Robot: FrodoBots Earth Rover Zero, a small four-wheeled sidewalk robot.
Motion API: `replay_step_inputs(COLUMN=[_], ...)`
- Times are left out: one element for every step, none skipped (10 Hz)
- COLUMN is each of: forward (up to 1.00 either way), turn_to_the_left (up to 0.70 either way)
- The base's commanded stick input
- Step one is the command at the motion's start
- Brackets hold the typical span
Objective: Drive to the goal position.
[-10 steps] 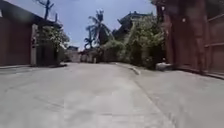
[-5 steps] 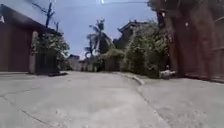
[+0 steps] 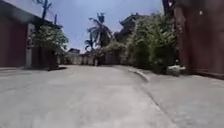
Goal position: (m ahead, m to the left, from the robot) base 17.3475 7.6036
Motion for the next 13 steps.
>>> replay_step_inputs(forward=[1.0, 1.0, 1.0, 1.0, 1.0, 1.0, 1.0, 1.0, 1.0, 1.0, 1.0, 1.0, 1.0], turn_to_the_left=[0.03, 0.03, 0.03, 0.03, 0.03, 0.03, 0.03, 0.03, 0.03, 0.03, 0.03, 0.03, 0.03])
